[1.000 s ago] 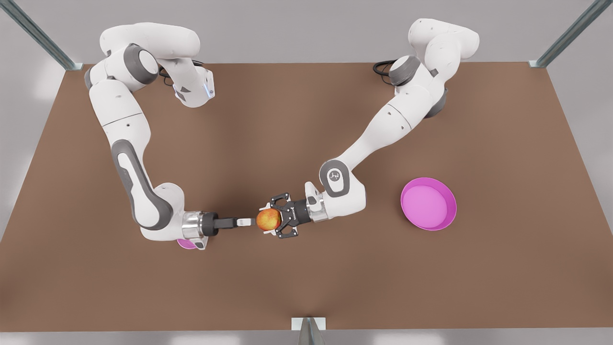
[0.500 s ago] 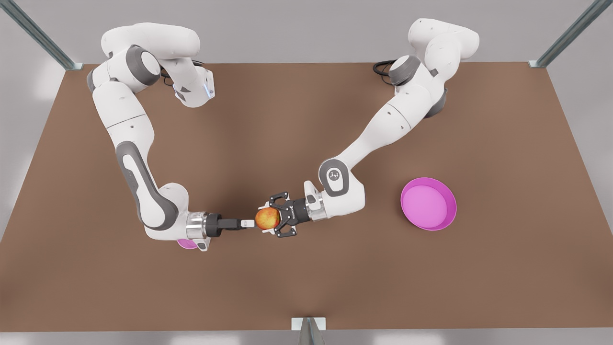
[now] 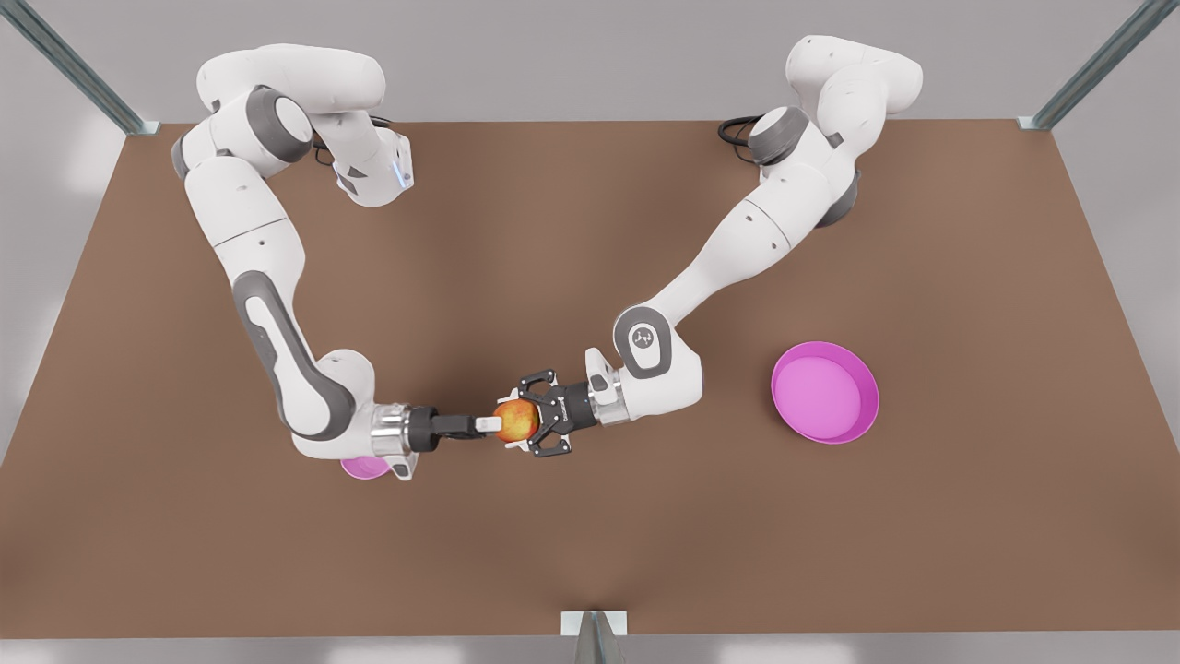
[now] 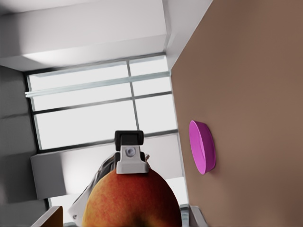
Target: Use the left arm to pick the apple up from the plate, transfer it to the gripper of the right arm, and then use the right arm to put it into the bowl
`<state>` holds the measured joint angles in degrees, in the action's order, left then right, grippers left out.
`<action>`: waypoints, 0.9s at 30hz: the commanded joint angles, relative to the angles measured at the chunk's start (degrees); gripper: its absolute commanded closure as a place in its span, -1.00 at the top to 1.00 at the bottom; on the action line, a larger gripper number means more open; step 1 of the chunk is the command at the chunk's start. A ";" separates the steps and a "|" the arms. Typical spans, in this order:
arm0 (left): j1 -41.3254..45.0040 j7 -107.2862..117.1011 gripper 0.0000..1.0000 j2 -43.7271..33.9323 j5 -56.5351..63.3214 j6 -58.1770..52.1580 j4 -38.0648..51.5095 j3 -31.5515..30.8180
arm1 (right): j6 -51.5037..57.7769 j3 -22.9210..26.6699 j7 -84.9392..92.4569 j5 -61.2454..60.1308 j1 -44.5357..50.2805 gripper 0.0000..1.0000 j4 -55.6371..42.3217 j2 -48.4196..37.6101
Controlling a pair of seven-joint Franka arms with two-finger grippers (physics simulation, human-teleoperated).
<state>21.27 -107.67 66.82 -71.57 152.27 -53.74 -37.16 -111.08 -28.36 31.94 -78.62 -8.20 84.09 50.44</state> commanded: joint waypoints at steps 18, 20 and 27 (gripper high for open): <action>0.00 0.01 0.46 0.06 0.03 -0.48 -0.05 0.07 | -3.61 -1.34 3.92 -0.04 1.35 0.83 -0.07 -0.08; 0.00 0.01 0.46 0.06 0.03 -0.48 -0.05 0.07 | -3.61 -1.34 3.92 0.13 1.26 0.57 -0.16 -0.08; 0.00 -0.70 0.46 0.15 0.03 -0.48 -0.05 0.07 | -3.53 -1.34 3.92 0.31 1.26 0.53 -0.25 -0.17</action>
<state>21.26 -108.22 67.02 -71.66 152.23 -53.81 -37.08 -114.70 -29.65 34.91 -78.54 -6.95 83.88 50.38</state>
